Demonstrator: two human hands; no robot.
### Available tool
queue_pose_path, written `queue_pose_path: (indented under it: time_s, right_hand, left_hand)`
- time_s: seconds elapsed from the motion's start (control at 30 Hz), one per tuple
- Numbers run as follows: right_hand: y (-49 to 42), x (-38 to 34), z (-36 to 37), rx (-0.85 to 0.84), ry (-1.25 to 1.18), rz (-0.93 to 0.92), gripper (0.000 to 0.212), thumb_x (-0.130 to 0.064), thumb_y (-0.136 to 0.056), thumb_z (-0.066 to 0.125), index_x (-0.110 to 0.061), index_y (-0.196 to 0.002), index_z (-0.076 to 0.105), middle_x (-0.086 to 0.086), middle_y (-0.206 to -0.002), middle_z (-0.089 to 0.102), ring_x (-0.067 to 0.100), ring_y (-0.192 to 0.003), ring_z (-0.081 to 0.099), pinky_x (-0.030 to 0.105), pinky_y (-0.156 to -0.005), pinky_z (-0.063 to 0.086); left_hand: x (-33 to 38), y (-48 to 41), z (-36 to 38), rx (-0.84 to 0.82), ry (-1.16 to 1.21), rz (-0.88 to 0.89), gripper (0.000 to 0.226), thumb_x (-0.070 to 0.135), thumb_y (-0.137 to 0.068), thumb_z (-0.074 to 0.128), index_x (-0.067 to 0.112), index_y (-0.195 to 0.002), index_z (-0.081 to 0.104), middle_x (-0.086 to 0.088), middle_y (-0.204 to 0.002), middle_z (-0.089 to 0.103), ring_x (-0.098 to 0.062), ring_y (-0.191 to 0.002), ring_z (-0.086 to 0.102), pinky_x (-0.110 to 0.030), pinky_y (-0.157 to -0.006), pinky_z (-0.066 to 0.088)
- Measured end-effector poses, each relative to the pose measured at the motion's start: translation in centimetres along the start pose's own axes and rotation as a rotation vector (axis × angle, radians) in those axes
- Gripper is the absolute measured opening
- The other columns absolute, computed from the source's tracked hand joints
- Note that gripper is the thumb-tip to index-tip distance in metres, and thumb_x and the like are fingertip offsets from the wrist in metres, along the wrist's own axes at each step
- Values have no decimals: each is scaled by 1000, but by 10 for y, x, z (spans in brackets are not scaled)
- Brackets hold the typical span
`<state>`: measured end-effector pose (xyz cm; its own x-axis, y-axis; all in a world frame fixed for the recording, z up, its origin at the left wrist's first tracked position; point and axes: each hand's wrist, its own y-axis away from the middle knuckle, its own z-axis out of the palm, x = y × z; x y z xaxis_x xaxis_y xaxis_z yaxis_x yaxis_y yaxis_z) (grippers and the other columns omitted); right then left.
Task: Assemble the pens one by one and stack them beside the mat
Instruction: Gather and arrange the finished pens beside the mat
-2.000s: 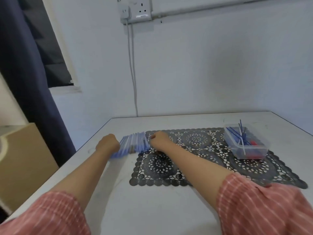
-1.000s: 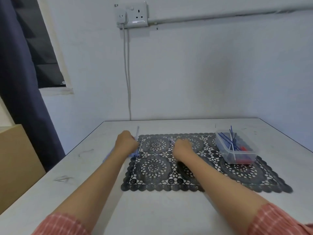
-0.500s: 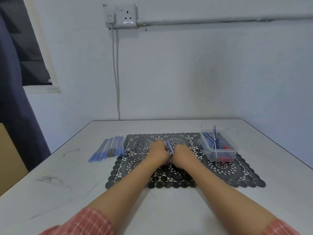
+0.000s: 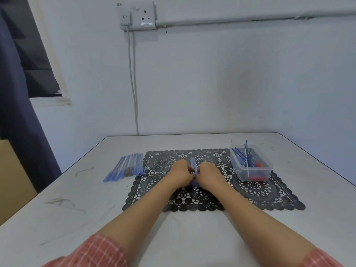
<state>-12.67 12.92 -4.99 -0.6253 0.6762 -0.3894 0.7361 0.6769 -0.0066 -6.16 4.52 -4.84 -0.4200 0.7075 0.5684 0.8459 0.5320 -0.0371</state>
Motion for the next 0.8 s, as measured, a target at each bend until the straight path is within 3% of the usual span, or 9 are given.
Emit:
queue_pose_path:
  time_s: [0.1, 0.17, 0.3, 0.37, 0.47, 0.53, 0.57, 0.7, 0.8]
  right_hand:
    - [2, -5, -4, 69, 40, -12, 10, -12, -83, 61, -7, -91, 57, 11, -99, 64, 26, -89, 61, 32, -69, 47]
    - [-2, -14, -5, 114, 33, -43, 24, -7, -84, 57, -6, -108, 62, 10, -106, 64, 26, -95, 62, 34, -76, 51]
    - [-15, -37, -6, 142, -67, -146, 30, -12, -86, 51, -13, -113, 64, 5, -105, 66, 20, -80, 64, 33, -72, 55]
    - [-22, -53, -5, 111, -123, -206, 30, -12, -87, 51, -12, -114, 64, 7, -108, 66, 21, -83, 65, 34, -73, 55]
    - [-31, -79, -2, 39, -168, -294, 30, -9, -87, 50, -6, -114, 64, 11, -115, 64, 24, -95, 63, 31, -82, 53]
    - [-38, -99, 3, -15, -198, -316, 33, -7, -88, 50, -6, -118, 63, 11, -119, 62, 24, -103, 60, 28, -84, 48]
    - [-41, -107, 7, -41, -211, -322, 33, -7, -88, 49, -7, -118, 63, 11, -119, 62, 24, -104, 60, 27, -85, 47]
    - [-55, -135, 30, -103, -225, -290, 30, -6, -84, 48, 2, -108, 65, 14, -108, 66, 26, -96, 63, 33, -84, 53]
    - [-64, -151, 43, -133, -188, -254, 13, -5, -85, 47, 0, -76, 55, 8, -77, 57, 19, -69, 55, 26, -59, 48]
  left_hand:
    - [-3, -1, -4, 16, 39, 16, 27, 10, -88, 57, 3, -113, 66, -14, -108, 68, -21, -80, 64, -34, -83, 53]
    - [-8, -2, -12, 84, 62, 17, 30, 12, -90, 57, 6, -118, 63, -11, -112, 66, -15, -79, 61, -24, -78, 51]
    - [-29, -6, -44, 231, 33, -31, 28, 11, -90, 57, 5, -116, 64, -11, -112, 67, -18, -87, 63, -26, -80, 51]
    - [-44, -6, -66, 291, -18, -90, 27, 9, -88, 56, 3, -113, 66, -13, -111, 66, -22, -95, 63, -26, -82, 49]
    - [-71, -6, -98, 308, -127, -201, 20, 5, -85, 54, 1, -93, 71, -15, -95, 69, -27, -92, 63, -28, -73, 48]
    - [-94, -5, -115, 305, -196, -282, 20, 2, -83, 50, 3, -65, 59, -16, -68, 60, -30, -77, 58, -30, -58, 41]
    - [-105, -4, -121, 297, -230, -318, 24, 3, -84, 50, 6, -61, 50, -18, -66, 56, -32, -76, 57, -31, -56, 40]
    - [-141, 3, -133, 256, -331, -440, 16, 10, -90, 48, -1, -98, 57, -20, -107, 62, -31, -100, 59, -29, -71, 42]
    - [-163, 7, -134, 216, -340, -521, 24, 2, -87, 45, -4, -108, 54, -20, -115, 59, -32, -106, 58, -30, -79, 46]
